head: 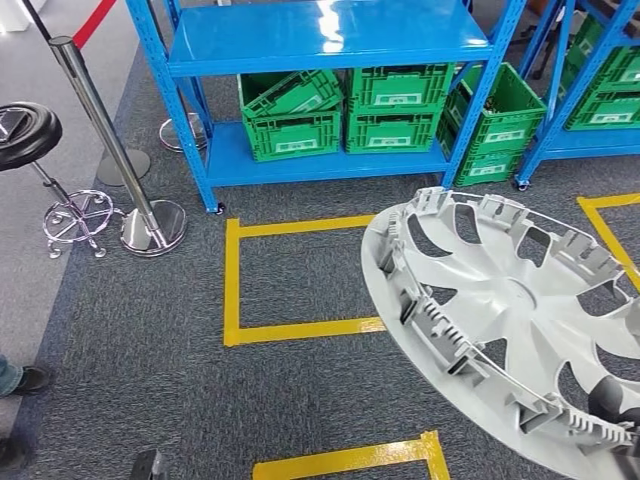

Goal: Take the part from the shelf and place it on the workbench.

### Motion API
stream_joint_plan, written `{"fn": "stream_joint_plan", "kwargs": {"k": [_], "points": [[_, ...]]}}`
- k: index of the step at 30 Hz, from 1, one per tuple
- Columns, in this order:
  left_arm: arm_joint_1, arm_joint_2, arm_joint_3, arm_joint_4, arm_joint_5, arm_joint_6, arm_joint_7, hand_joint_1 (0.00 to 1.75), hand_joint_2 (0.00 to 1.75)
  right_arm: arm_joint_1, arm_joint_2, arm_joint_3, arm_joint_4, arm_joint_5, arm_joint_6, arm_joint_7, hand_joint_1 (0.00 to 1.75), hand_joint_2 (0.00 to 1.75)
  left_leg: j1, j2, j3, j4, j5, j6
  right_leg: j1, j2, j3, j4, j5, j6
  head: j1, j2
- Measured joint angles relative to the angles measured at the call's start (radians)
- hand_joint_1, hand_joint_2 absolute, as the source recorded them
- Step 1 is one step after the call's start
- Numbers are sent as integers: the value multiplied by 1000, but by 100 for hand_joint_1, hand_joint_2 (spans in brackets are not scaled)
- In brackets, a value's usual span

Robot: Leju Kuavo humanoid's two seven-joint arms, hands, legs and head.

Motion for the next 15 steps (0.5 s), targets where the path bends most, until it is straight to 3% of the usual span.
{"fn": "stream_joint_plan", "kwargs": {"k": [3,4,5,6,8,10,11,13,15], "points": [[0,0,4,0,-3,0,0,0,0,1,0,1,0,-4,0,0,175,175,-6,13,0,-4,1,13,3,0,-88,183,-86,0,5,0],[0,0,4,0,-3,0,0,0,0,2,0,2,1,-5,0,0,175,175,-10,19,1,-3,0,15,4,-1,-110,227,-95,-1,5,0],[1,0,4,0,-4,0,0,0,0,3,0,2,1,-5,0,0,175,175,-13,25,2,-2,-2,17,5,-1,-115,235,-86,-2,5,0],[1,-1,5,0,-5,0,0,0,0,4,0,1,2,-5,0,0,175,175,-15,31,3,-1,-4,18,6,-4,-101,204,-58,-6,5,0],[0,-2,5,0,-5,0,0,0,0,3,0,2,2,-6,0,0,175,175,-20,43,8,4,-10,16,14,-33,-38,75,6,-15,5,0],[1,-3,5,0,-7,0,0,0,0,2,0,3,2,-6,0,0,175,175,-25,56,8,13,-18,9,23,-66,6,-14,30,-26,4,0],[1,-2,6,0,-8,0,0,0,0,1,0,4,2,-5,0,0,175,175,-28,65,8,16,-19,5,26,-71,10,-23,26,-30,2,0],[0,-2,10,0,-14,1,0,0,0,2,0,3,1,-1,0,1,175,175,-28,81,8,19,-23,-1,25,-52,9,-28,31,-40,0,0],[-1,-1,12,0,-25,0,0,0,0,-2,1,2,-5,13,0,2,175,175,-23,61,-2,52,-52,-13,19,-32,9,-32,37,-49,-2,0]]}}
